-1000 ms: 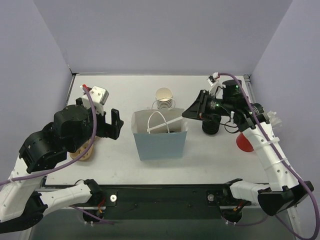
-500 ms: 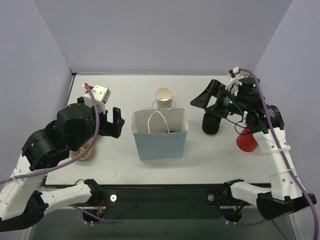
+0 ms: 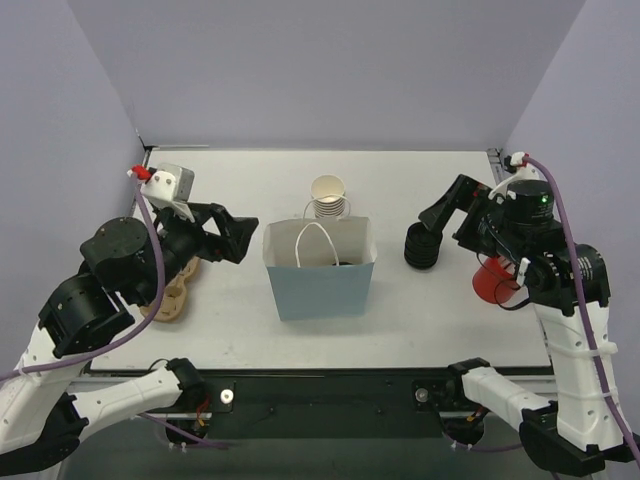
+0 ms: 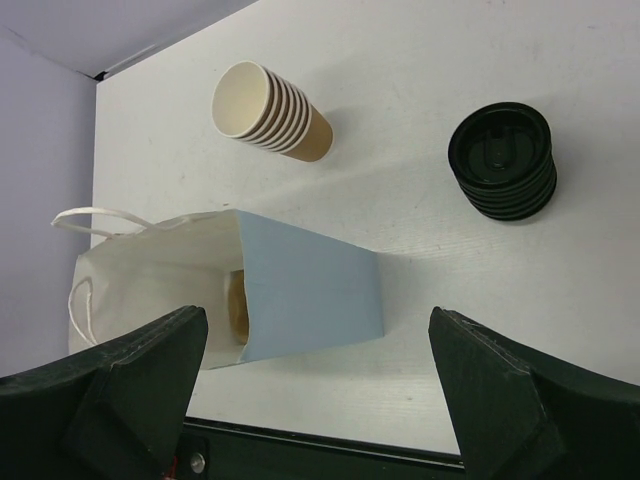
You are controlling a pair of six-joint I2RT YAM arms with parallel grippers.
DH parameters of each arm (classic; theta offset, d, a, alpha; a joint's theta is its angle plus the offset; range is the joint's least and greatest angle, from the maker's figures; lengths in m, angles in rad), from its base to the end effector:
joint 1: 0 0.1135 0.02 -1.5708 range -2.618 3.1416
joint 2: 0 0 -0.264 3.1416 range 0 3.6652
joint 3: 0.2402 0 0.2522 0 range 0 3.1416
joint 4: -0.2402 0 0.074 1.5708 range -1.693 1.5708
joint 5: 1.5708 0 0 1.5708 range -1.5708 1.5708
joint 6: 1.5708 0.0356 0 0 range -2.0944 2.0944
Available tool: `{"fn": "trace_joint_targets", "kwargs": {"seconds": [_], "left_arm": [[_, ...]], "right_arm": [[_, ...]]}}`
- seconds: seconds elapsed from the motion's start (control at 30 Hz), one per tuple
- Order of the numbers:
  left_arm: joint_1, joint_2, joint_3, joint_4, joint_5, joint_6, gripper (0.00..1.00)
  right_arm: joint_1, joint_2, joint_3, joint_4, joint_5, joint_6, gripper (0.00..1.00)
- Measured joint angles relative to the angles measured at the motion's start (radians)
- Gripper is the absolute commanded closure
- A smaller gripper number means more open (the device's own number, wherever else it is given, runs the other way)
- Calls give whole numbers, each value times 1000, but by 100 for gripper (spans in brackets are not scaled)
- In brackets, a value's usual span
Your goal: Pack the takeout coffee
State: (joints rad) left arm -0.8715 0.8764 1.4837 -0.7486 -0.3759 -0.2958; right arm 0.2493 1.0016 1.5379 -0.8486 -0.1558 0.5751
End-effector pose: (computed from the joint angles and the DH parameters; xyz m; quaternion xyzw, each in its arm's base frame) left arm 0.0898 -0.0865 0.4903 0.0932 0.7462 -0.2371 0.6151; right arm 0.1552 0.0452 0.4791 0.0855 0.8028 0.2927 0.5124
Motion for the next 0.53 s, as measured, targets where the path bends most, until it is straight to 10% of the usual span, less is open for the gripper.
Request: {"fn": "trace_joint_targets", "kwargs": {"seconds": [0.53], "left_arm": [[0,18,-33,109,15,-20,3]], "right_arm": [[0,22,9,-10,19,-39,0]]}}
